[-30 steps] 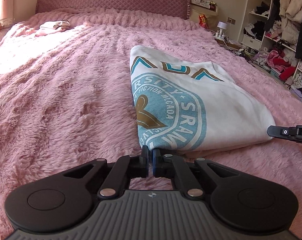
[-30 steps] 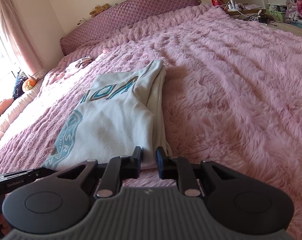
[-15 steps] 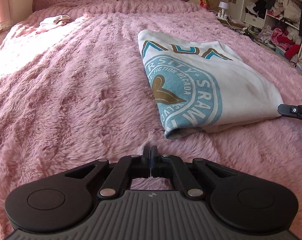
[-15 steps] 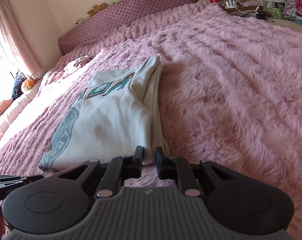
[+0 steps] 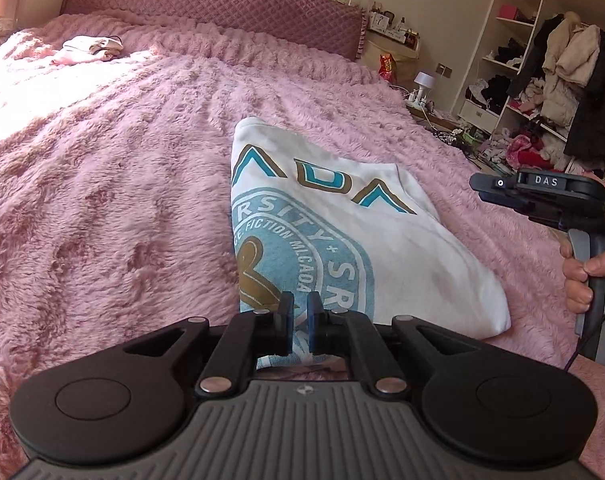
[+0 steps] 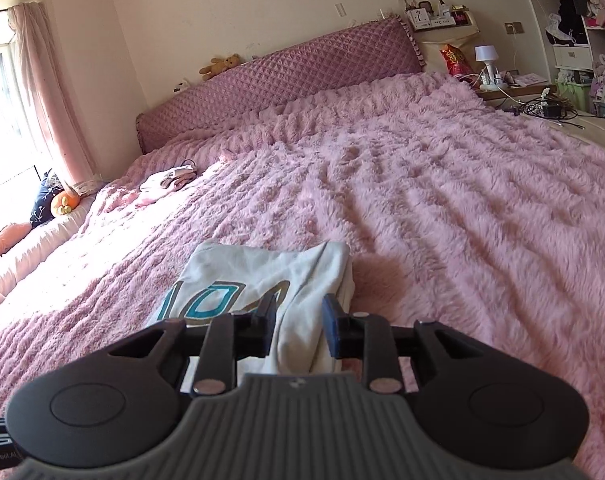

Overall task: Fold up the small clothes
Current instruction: 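Pinch the sweatshirt bundle's side edge with both grippers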

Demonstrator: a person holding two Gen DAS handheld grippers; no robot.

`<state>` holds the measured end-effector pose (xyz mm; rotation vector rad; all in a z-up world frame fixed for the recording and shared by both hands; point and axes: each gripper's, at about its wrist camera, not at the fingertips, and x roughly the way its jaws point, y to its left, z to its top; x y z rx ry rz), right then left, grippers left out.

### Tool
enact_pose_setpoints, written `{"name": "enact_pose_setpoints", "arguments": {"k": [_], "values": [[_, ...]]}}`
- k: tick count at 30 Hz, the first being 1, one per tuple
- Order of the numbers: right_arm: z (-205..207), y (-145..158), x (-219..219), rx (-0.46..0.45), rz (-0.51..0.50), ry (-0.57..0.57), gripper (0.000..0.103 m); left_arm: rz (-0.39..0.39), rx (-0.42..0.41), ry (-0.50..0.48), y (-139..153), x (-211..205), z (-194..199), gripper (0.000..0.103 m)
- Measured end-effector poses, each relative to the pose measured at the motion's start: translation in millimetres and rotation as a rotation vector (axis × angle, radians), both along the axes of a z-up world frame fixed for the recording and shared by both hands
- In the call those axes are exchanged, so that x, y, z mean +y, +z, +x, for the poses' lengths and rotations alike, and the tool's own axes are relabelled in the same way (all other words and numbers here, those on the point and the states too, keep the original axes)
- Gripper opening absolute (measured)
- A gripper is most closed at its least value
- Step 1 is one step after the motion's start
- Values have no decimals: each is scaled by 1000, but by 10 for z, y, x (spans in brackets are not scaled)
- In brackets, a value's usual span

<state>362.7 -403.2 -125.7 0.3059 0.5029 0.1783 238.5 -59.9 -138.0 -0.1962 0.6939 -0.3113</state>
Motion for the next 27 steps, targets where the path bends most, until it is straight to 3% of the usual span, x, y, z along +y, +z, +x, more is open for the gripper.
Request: {"name": "enact_pose_setpoints", "arguments": {"k": [7,8,9,10,13,15,17,20,22,27], "values": [[1121,-256,1,147,-2,-61,24,-13,30,-6,-173,11,25,6],[1232,-344,16,185,-8,-65,22,-14,33,-8,-185,15,31,7],[1279,-392,25,200,-8,-58,14,-16,33,-9,-196,20,31,8],[1305,-427,37,201,-10,-47,3,-21,34,-10,-207,30,34,8],[1306,-400,29,156,-27,-52,0,-35,32,-17,-212,45,40,9],[1332,-382,41,128,-80,-41,0,-32,32,-24,-208,30,47,9],[1419,-528,61,178,-145,-31,0,-22,35,-26,-229,10,57,10],[1404,-671,41,182,-140,-37,0,-5,42,-26,-262,-5,97,10],[1335,-633,27,169,-118,-54,0,2,44,-30,-258,-8,100,10],[1047,-340,130,136,-203,-34,1,14,52,-27,-236,-22,112,10]]}}
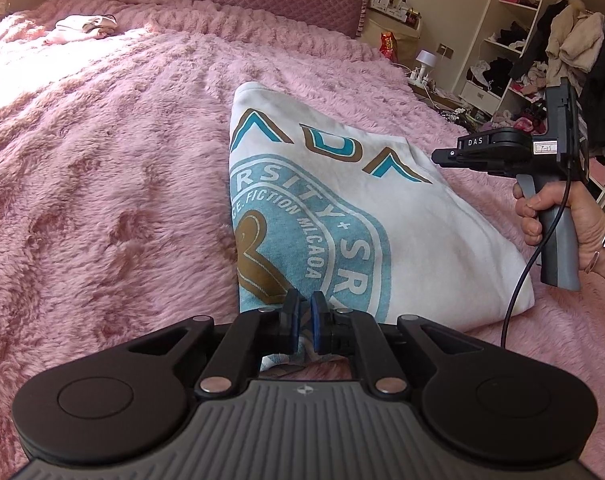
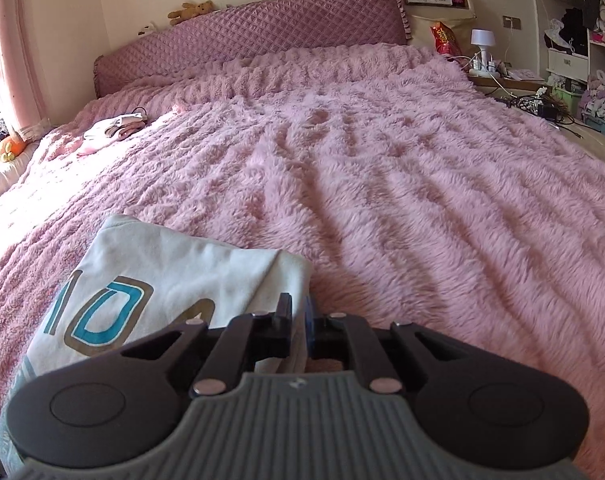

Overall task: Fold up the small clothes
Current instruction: 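Pinch the sweatshirt bundle's side edge with both grippers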

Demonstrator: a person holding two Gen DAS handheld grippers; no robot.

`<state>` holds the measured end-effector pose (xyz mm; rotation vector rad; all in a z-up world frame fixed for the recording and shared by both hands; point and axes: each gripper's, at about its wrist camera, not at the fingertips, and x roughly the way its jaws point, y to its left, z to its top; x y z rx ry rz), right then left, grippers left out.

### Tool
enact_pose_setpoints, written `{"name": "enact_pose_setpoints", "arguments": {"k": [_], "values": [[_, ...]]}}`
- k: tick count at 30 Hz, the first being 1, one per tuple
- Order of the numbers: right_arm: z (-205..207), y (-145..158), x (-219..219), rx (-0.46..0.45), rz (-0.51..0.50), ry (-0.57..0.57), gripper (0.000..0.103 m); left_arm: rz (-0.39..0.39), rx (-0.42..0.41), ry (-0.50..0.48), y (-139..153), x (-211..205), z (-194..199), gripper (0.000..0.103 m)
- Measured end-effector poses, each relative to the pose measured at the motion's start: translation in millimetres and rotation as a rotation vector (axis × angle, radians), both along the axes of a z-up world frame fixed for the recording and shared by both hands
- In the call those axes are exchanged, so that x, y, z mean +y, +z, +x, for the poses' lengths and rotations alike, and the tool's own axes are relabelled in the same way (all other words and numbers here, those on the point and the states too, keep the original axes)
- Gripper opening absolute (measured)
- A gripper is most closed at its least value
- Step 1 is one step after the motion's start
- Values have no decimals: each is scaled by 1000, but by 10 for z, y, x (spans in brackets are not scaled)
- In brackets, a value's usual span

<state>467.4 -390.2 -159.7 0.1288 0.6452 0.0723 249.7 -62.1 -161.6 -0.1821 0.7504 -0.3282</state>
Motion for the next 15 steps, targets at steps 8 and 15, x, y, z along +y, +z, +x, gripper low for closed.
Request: {"name": "enact_pose_setpoints", "arguments": {"k": [8,15], "values": [[-661,492,136,-32,-8,80,3,-8,-44,4,272,-78,-121,15],[-1101,485,321,18,-3,186,3,-8,-32,-4,303,-173,-87,20]]}}
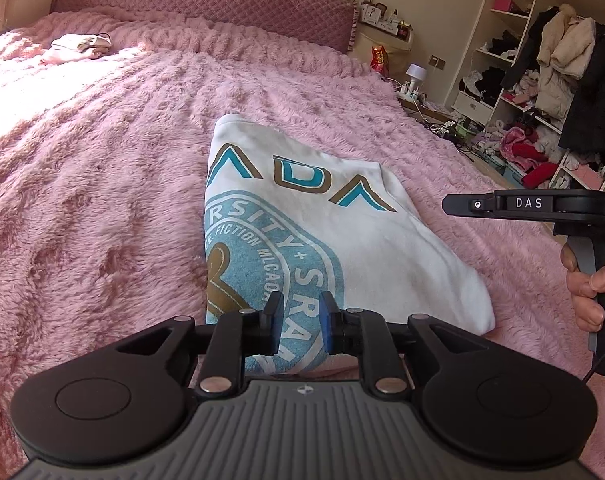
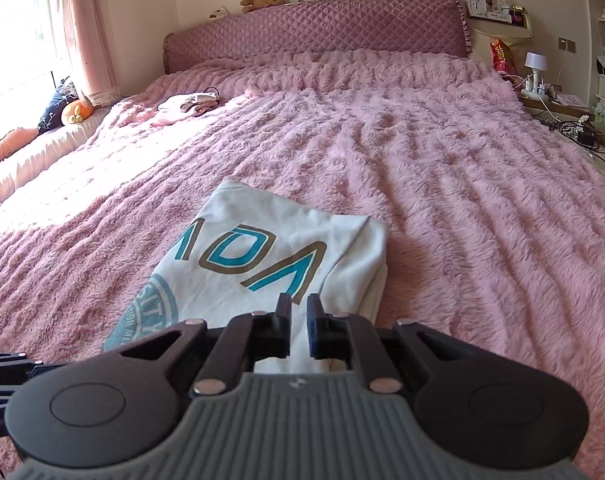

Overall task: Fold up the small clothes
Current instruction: 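Pinch the sweatshirt bundle's side edge with both grippers, then lift the bundle's side edge with both grippers and fold it over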

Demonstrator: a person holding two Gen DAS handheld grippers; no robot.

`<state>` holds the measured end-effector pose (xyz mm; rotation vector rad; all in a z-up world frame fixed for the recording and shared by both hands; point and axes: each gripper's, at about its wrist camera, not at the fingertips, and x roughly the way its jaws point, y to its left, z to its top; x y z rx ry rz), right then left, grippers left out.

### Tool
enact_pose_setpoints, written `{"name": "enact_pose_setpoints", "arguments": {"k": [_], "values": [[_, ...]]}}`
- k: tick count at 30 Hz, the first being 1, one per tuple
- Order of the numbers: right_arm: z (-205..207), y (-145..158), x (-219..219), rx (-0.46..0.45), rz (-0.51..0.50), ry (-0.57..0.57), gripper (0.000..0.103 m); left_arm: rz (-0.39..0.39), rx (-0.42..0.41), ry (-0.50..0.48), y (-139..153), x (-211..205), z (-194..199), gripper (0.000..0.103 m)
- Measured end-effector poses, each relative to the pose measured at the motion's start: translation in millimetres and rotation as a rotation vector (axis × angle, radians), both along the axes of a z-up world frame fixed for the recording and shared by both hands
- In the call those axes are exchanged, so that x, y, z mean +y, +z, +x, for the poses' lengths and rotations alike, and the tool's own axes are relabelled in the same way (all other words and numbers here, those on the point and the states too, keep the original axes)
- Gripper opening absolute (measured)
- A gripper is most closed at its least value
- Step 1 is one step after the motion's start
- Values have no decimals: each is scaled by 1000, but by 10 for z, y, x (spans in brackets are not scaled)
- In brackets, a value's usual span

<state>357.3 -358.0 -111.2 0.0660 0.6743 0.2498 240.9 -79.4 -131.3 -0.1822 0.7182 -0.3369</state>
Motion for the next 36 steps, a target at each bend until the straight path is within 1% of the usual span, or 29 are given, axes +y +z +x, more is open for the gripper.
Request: {"name": "enact_pose_setpoints", "arguments": {"k": [4,6,8,10,12,14,15,16,17,19,22,23,24,25,26,27,28,29,32,36], "values": [[-111,-274,52,61,-25,22,3,12,46,7,-132,2,68,21],[-138,-391,36,67,-36,11,3,10,58,11,-211,28,77,22],[-133,-486,-22,73,-20,-12,2,-7,63,7,-262,65,85,22],[-120,-562,-90,86,18,-27,2,-13,69,1,-273,80,93,22],[-123,-581,-99,84,19,-29,2,-30,71,-4,-222,92,100,22],[-163,-525,-85,67,20,-38,3,-54,44,-12,-130,112,107,22],[-208,-484,-98,53,38,-42,6,-63,25,-10,-82,123,118,23],[-266,-439,-118,39,67,-40,12,-67,10,-5,-44,137,134,24],[-345,-391,-149,28,104,-38,12,-68,-2,3,-10,151,168,27],[-474,-352,-182,27,137,-27,12,-67,-1,19,-9,174,245,27],[-573,-413,-193,63,124,-14,12,-90,31,40,-84,246,369,27],[-580,-473,-194,90,102,-12,11,-117,43,44,-106,296,412,27],[-578,-526,-217,113,98,-9,11,-171,59,45,-127,375,465,28],[-576,-545,-251,122,119,-5,15,-239,79,43,-154,474,529,32],[-573,-557,-327,123,175,2,25,-314,95,42,-191,581,597,44],[-559,-553,-401,122,232,8,33,-384,107,41,-226,693,663,56],[-538,-548,-485,116,293,10,47,-434,118,45,-257,793,728,60],[-512,-541,-573,101,339,-3,53,-463,130,54,-284,885,790,63],[-368,-500,-748,71,366,-31,53,-495,168,56,-355,1089,975,63],[-114,-537,-946,96,468,-42,54,-599,273,25,-599,1221,1188,64]]}}
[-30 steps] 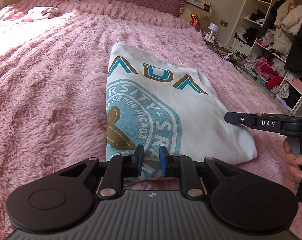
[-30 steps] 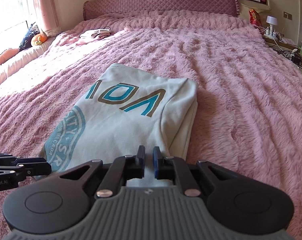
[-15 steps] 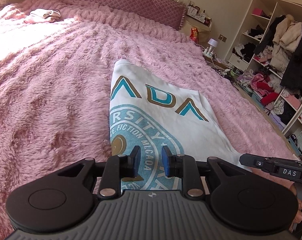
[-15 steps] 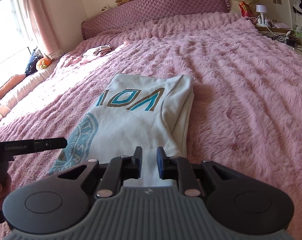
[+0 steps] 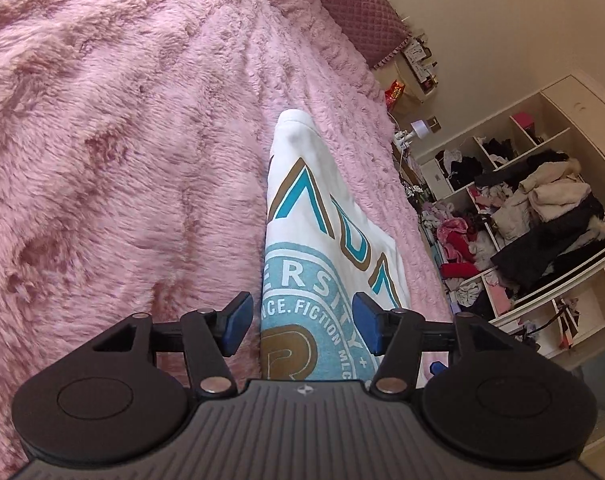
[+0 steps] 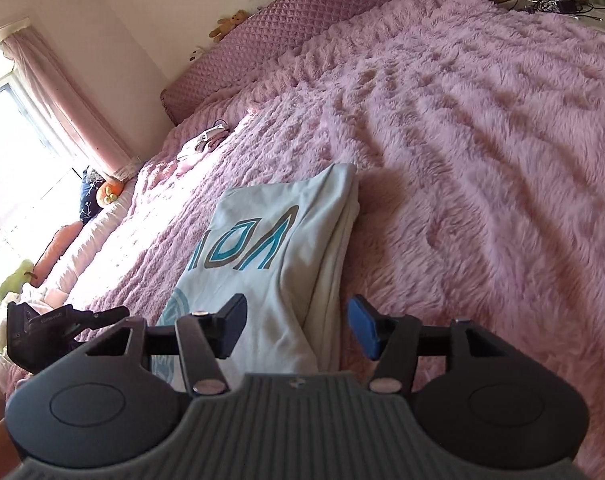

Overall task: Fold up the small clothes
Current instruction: 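Lift the bundle's side edge with both grippers and fold it over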

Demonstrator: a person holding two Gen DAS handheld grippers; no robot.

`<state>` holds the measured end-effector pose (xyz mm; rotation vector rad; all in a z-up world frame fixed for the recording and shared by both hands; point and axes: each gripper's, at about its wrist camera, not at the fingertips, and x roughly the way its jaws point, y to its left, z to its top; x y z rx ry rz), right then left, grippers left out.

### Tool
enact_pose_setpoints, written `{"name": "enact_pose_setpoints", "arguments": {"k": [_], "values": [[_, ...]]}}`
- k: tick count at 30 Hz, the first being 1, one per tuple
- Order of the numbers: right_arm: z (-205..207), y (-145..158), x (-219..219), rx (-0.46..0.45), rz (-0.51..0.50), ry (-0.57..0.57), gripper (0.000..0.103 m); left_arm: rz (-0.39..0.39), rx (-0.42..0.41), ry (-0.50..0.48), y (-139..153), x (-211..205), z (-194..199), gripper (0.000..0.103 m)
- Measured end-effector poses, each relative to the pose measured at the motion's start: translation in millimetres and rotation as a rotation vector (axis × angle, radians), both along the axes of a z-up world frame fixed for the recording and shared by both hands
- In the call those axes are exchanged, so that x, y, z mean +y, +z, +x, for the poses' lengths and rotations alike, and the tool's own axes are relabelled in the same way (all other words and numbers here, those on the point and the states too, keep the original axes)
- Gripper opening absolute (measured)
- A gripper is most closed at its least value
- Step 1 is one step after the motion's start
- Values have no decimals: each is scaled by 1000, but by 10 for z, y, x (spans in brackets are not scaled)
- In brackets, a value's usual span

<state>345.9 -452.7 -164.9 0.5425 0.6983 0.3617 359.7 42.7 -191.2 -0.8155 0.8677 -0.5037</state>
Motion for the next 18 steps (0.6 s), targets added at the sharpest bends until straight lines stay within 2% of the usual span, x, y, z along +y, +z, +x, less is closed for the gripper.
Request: {"name": "enact_pose_setpoints", "arguments": {"k": [4,9,18], "values": [[286,-143,-65,72,100,13,58,-63,84,-29,-264,-33,176,64],[532,-412,-46,168,234,10,60,-154,99,-64,-404,-143,364,64],[914,-645,25,192,405,41,65,-282,148,-117,-632,-370,799,74]]}}
